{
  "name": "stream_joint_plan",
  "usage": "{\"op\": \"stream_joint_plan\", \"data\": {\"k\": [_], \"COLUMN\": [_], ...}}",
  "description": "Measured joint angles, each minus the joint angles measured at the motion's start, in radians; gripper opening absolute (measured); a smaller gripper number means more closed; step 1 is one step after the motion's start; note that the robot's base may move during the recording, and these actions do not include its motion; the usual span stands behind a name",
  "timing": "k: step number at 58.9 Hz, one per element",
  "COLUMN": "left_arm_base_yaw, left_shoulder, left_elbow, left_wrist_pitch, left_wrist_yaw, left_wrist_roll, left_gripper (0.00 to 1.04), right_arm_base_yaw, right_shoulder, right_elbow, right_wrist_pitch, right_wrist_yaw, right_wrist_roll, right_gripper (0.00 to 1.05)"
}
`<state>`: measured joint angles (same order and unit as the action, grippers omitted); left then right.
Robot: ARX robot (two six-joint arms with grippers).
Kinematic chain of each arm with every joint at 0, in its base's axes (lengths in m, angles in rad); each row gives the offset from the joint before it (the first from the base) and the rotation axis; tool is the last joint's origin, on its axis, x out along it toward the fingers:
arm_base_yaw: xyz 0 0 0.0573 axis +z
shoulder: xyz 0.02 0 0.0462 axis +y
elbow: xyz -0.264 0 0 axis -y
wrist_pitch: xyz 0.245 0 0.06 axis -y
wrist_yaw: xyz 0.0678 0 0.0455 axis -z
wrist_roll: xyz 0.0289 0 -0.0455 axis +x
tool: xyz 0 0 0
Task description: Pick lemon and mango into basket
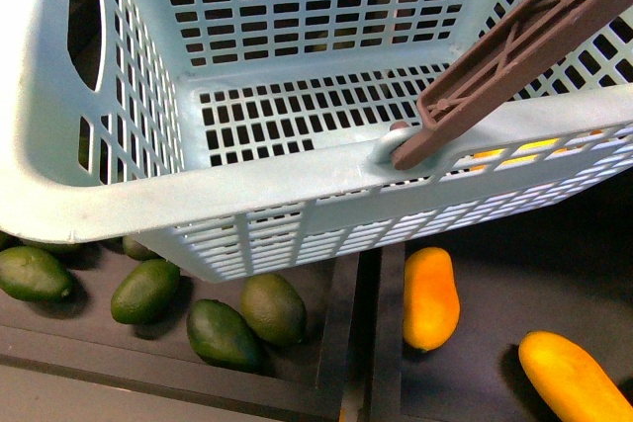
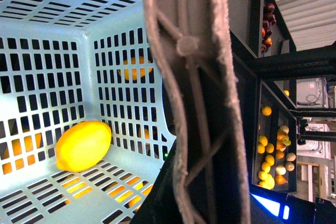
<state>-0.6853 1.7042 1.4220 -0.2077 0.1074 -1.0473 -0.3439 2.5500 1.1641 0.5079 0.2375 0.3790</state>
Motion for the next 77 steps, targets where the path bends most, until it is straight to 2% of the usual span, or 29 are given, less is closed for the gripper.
{"op": "stream_joint_plan", "data": {"k": [9, 18, 24, 39, 54, 65, 77], "left_arm_base_yaw": [0.0, 0.0, 0.0, 0.0, 0.0, 0.0, 0.0], "left_shoulder": [0.0, 0.0, 0.0, 0.0, 0.0, 0.0, 0.0], "left_elbow": [0.0, 0.0, 0.0, 0.0, 0.0, 0.0, 0.0], "left_wrist_pitch": [0.0, 0.0, 0.0, 0.0, 0.0, 0.0, 0.0], "left_wrist_yaw": [-0.001, 0.001, 0.0, -0.002, 0.0, 0.0, -0.001], "left_wrist_roll": [0.0, 0.0, 0.0, 0.0, 0.0, 0.0, 0.0], "left_gripper": [0.05, 0.05, 0.05, 0.05, 0.05, 0.05, 0.05], "right_arm_base_yaw": [0.0, -0.003, -0.008, -0.027, -0.043, -0.043, -0.001], "right_shoulder": [0.024, 0.028, 0.027, -0.063, -0.449, -0.752, -1.186], "right_elbow": [0.019, 0.024, 0.019, -0.109, -0.395, -0.56, -0.616], "right_wrist_pitch": [-0.012, -0.017, -0.013, 0.063, 0.211, 0.153, -0.014], "right_wrist_yaw": [0.007, 0.013, 0.01, -0.071, -0.18, -0.283, -0.347], "right_wrist_roll": [0.014, 0.019, 0.019, 0.003, -0.153, -0.22, -0.216], "right_gripper": [0.94, 0.73, 0.65, 0.63, 0.63, 0.63, 0.63]}}
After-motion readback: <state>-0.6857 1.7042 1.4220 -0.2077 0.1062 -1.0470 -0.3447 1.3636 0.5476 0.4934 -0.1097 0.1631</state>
